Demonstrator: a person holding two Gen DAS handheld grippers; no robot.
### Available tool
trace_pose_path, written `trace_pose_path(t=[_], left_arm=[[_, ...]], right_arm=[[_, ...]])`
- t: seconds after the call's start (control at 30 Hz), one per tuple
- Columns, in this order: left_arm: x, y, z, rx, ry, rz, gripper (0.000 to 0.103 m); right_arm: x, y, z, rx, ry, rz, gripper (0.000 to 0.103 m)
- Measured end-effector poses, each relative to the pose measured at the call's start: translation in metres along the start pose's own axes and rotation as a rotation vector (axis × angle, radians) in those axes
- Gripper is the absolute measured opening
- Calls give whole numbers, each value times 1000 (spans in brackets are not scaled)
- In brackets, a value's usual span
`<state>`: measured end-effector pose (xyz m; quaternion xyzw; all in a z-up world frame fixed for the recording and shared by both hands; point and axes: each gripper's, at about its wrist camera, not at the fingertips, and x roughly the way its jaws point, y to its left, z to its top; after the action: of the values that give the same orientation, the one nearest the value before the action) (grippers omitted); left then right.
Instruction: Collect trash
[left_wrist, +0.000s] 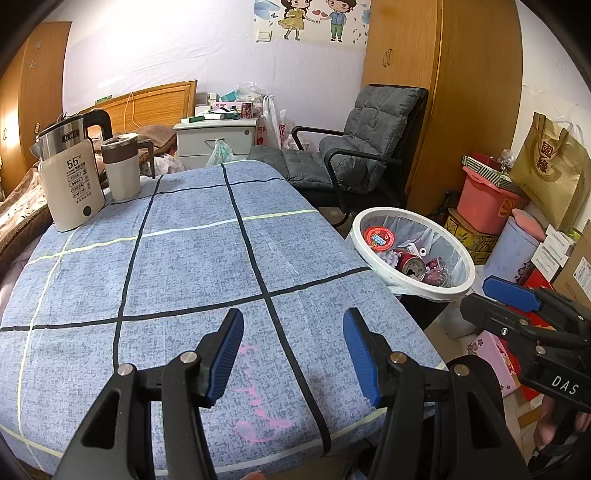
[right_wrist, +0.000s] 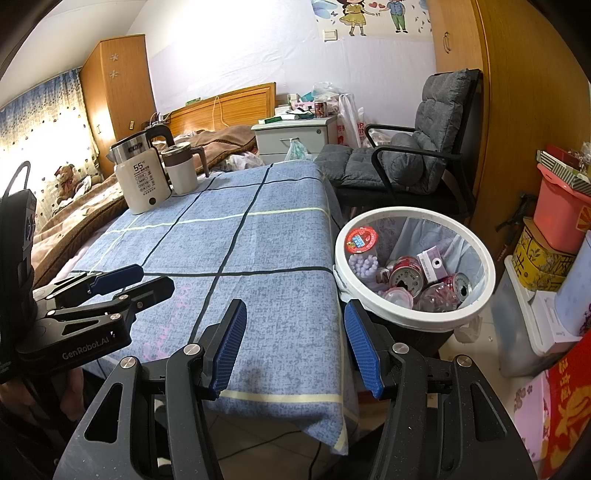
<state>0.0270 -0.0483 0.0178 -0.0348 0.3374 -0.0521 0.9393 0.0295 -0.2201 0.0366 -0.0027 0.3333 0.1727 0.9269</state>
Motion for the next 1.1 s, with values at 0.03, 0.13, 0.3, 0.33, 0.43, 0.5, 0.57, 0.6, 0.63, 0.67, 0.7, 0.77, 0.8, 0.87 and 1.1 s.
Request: trace_pose_path(t=[0.03, 0.13, 0.3, 0.33, 0.43, 0.5, 0.57, 0.6, 0.63, 0.67, 0.7, 0.77, 0.8, 0.87, 1.1], left_arm=[[0, 0, 0, 1, 0, 1, 58], [0, 0, 0, 1, 0, 3, 58], [0, 0, -1, 2, 1, 4, 58], [0, 0, -1, 2, 2, 3, 58], [0, -1, -1, 4, 3, 7, 58], [0, -1, -1, 3, 3, 4, 58], [0, -1, -2, 3, 5, 5, 58], [1, 0, -2, 3, 5, 6, 58], [1, 0, -3, 4, 5, 6, 58], [0, 0, -3, 3, 5, 6, 58], [1, 0, -3, 3, 5, 5, 58], [1, 0, -3, 6, 7, 11, 58], [1, 0, -3, 7, 7, 14, 58], [0, -1, -4, 8, 6, 18, 58], [1, -2, -3, 13, 11, 26, 58]], right_arm=[[0, 0, 0, 0, 1, 0, 56], [0, 0, 0, 1, 1, 0, 56], [0, 0, 0, 0, 1, 1, 56], [0, 0, 0, 1, 2, 1, 56], [0, 0, 0, 1, 1, 0, 56], [0, 0, 0, 2, 2, 1, 56], [0, 0, 0, 1, 2, 0, 56], [0, 0, 0, 1, 2, 0, 56], [0, 0, 0, 1, 1, 1, 56], [0, 0, 0, 1, 2, 1, 56], [0, 0, 0, 1, 2, 0, 56], [0, 0, 0, 1, 2, 1, 56], [0, 0, 0, 1, 1, 1, 56], [0, 0, 0, 1, 2, 0, 56], [1, 0, 0, 1, 4, 1, 56]])
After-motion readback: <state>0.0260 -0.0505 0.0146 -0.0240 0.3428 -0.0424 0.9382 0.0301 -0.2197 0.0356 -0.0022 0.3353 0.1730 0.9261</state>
